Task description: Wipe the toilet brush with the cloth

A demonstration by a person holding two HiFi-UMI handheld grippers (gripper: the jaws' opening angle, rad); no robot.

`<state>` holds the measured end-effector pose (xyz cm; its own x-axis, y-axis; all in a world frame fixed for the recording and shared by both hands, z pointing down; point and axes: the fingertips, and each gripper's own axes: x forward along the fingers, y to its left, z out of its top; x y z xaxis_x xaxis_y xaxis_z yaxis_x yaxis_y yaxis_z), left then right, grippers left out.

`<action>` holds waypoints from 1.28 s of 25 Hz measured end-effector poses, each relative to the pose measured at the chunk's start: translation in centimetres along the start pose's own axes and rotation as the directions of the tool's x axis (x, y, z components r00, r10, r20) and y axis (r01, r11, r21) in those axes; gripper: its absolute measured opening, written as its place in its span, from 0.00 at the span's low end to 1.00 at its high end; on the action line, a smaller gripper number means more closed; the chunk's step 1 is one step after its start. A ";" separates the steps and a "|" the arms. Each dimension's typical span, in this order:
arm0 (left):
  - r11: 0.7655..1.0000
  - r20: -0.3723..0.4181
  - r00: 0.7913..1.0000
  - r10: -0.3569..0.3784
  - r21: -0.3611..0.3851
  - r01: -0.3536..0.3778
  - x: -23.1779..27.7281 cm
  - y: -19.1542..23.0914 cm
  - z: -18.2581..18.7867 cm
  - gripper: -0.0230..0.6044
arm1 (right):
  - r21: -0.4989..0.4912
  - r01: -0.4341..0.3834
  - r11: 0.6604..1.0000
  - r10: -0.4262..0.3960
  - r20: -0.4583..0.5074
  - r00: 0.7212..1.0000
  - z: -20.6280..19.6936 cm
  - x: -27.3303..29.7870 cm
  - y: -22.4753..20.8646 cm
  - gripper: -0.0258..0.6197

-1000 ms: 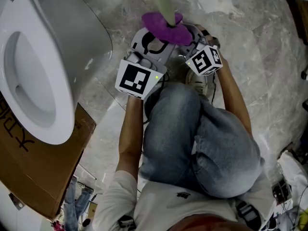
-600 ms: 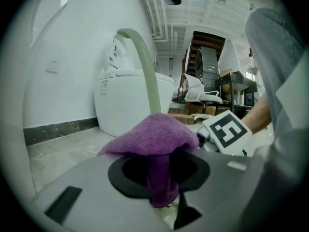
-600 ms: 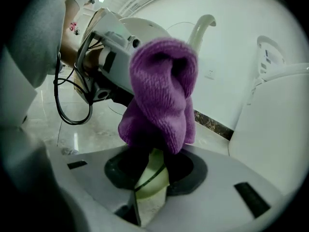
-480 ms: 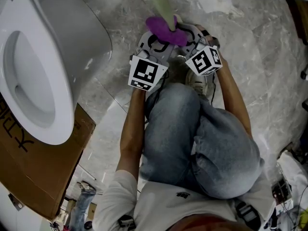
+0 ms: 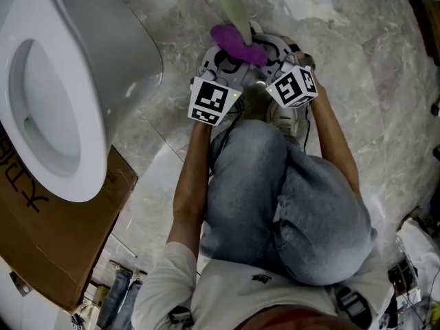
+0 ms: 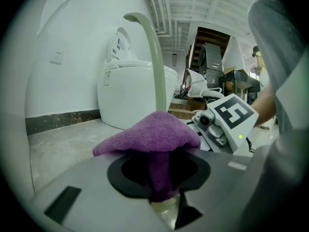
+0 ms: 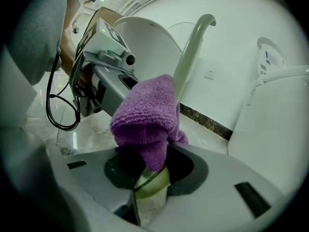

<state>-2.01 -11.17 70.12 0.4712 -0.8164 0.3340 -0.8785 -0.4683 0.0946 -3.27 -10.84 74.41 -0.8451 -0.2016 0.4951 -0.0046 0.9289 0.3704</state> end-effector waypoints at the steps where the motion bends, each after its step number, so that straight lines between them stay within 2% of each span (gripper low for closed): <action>1: 1.000 0.005 1.000 0.004 -0.005 -0.004 -0.2 0.0 0.1 0.22 | 0.003 0.002 1.000 -0.002 -0.002 1.000 0.0 0.0 0.0 0.20; 10: 0.998 0.079 0.996 0.049 -0.050 -0.045 -3.0 0.3 1.5 0.22 | 0.088 0.037 0.995 -0.039 0.021 0.999 0.7 -0.8 -0.3 0.31; 18: 0.993 0.135 0.985 0.111 -0.054 -0.104 -5.7 1.3 2.8 0.17 | 0.122 0.065 0.990 -0.068 0.022 0.997 1.8 -3.5 -0.1 0.30; 24: 0.988 0.144 0.978 0.152 -0.054 -0.146 -7.1 2.1 2.7 0.16 | 0.225 0.123 0.967 -0.144 0.080 0.986 2.6 -6.5 -0.4 0.20; 29: 0.984 0.143 0.974 0.174 -0.048 -0.169 -7.4 2.1 2.4 0.16 | 0.375 0.169 0.911 -0.241 0.153 0.958 3.6 -8.1 -1.3 0.07; 32: 0.984 0.144 0.974 0.177 -0.045 -0.172 -7.2 2.0 2.4 0.16 | 0.421 0.171 0.891 -0.254 0.150 0.955 3.6 -8.4 -1.3 0.03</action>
<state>-6.99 -6.99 65.68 0.3146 -0.9264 0.2072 -0.9492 -0.3048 0.0782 1.94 -9.22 66.98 -0.8867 -0.3817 0.2608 -0.3730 0.9240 0.0839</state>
